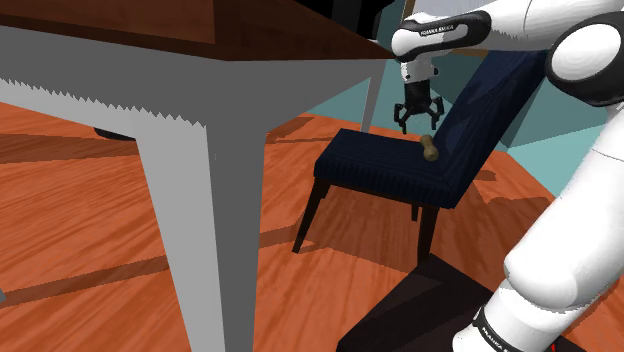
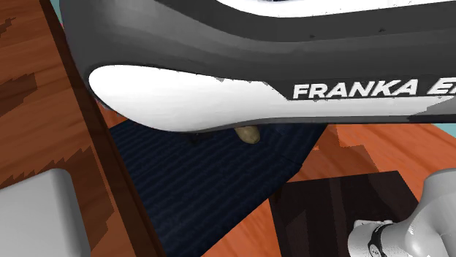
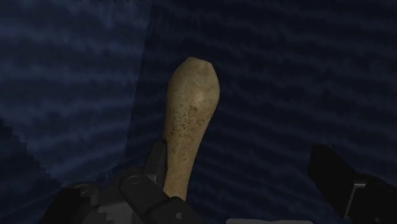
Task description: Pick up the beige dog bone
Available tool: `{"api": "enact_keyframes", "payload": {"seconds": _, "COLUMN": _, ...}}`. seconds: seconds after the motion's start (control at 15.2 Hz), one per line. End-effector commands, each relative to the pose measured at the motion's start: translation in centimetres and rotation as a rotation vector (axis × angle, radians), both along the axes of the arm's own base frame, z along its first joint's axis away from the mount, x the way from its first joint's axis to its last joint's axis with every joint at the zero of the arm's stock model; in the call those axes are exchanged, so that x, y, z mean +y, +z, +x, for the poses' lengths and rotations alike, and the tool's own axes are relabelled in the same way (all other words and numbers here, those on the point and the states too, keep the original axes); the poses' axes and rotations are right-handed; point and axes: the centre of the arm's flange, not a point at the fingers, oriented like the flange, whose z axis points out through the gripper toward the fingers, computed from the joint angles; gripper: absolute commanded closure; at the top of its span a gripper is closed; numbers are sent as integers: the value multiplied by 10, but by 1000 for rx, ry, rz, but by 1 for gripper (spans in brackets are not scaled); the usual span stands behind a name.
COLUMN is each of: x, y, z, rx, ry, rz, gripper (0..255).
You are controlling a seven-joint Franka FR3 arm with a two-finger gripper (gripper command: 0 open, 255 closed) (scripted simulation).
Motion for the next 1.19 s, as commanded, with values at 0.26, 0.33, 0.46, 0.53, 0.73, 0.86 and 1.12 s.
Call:
{"api": "enact_keyframes", "payload": {"seconds": 0.26, "x": -76, "y": -5, "z": 6, "rx": 84, "ry": -213, "rz": -77, "gripper": 0}}
{"api": "enact_keyframes", "payload": {"seconds": 0.33, "x": -76, "y": -10, "z": 6, "rx": 84, "ry": -213, "rz": -77, "gripper": 0}}
{"api": "enact_keyframes", "payload": {"seconds": 0.46, "x": -76, "y": -21, "z": 6, "rx": 84, "ry": -213, "rz": -77, "gripper": 0}}
{"api": "enact_keyframes", "payload": {"seconds": 0.53, "x": -76, "y": -26, "z": 6, "rx": 84, "ry": -213, "rz": -77, "gripper": 0}}
{"api": "enact_keyframes", "payload": {"seconds": 0.73, "x": -76, "y": -42, "z": 6, "rx": 84, "ry": -213, "rz": -77, "gripper": 0}}
{"api": "enact_keyframes", "payload": {"seconds": 0.86, "x": -76, "y": -45, "z": 6, "rx": 84, "ry": -213, "rz": -77, "gripper": 0}}
{"api": "enact_keyframes", "payload": {"seconds": 1.12, "x": -77, "y": -46, "z": 6, "rx": 84, "ry": -213, "rz": -77, "gripper": 255}}
